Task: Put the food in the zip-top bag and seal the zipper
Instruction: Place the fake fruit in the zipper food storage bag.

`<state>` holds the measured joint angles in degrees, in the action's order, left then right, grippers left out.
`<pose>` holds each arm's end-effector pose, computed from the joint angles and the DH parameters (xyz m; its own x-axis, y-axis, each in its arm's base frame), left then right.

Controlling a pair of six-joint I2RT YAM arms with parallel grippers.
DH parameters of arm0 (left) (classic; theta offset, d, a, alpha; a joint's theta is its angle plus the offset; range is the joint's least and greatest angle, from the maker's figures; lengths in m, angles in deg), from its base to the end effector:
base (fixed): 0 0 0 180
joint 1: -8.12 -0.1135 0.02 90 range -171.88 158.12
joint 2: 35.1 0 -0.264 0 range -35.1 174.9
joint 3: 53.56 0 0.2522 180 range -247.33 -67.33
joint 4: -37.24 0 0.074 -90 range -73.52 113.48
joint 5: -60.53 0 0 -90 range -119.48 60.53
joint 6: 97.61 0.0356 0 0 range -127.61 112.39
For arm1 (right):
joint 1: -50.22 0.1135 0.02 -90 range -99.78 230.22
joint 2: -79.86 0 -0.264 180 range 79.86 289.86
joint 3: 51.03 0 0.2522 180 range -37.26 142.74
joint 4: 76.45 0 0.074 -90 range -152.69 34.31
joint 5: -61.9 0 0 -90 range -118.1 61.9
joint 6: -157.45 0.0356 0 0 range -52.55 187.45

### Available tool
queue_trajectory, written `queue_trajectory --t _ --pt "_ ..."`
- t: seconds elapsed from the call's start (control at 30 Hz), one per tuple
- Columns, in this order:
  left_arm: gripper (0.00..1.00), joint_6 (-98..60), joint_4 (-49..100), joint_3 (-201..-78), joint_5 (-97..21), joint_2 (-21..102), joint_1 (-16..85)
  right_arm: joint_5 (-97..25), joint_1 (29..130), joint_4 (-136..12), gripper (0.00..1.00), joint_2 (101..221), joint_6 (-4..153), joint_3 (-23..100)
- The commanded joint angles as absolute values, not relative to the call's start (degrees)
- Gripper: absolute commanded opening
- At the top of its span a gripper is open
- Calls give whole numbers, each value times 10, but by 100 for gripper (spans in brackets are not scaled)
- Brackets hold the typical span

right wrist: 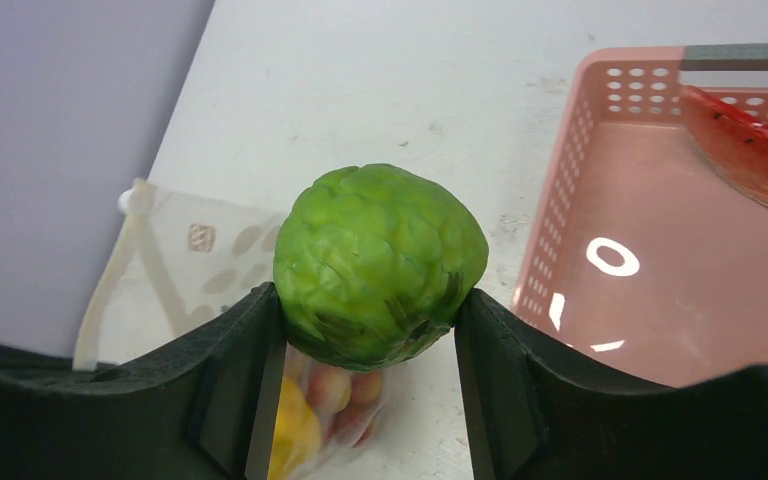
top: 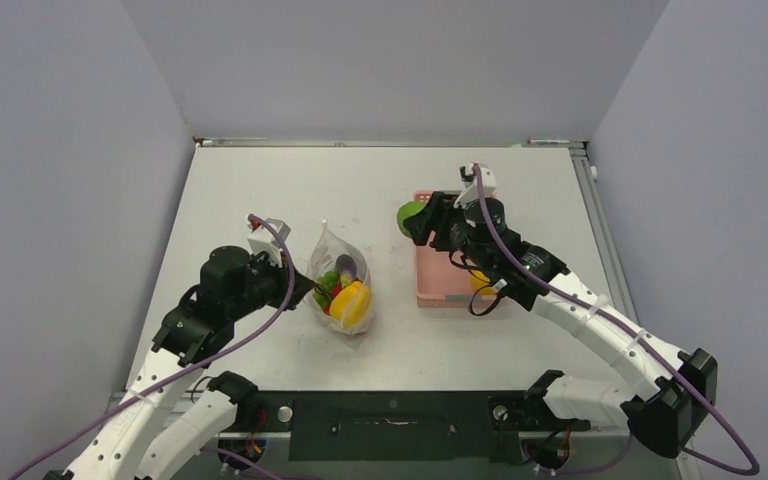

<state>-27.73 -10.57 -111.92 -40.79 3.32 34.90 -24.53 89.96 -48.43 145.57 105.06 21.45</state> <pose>0.1277 -0.0723 0.3127 -0.5971 -0.0765 -0.7985 0.4167 0.8210 -0.3902 0.2044 0.1670 0.3442 -0.5829 0.3075 -0.7521 -0.3000 0.7788 0.5509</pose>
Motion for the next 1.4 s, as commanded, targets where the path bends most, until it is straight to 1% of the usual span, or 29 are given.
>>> queue_trajectory --t 0.0,0.33,0.53,1.07,1.27,1.37 --pt "0 -273 -89 -1120 -407 25 347 -261 951 -486 7 1444 1012 265" --pt "0 -273 -89 -1120 -407 21 346 -192 1114 -452 8 1511 943 378" --pt "0 -273 -88 -1120 -407 20 347 -141 1170 -422 8 1563 915 426" --pt "0 -273 -88 -1120 -407 22 347 -96 1195 -365 15 1658 900 478" --pt "0 -273 -87 -1120 -409 23 347 -87 1196 -350 19 1682 897 491" --pt "0 -273 -88 -1119 -409 22 347 -81 1196 -350 25 1689 896 493"
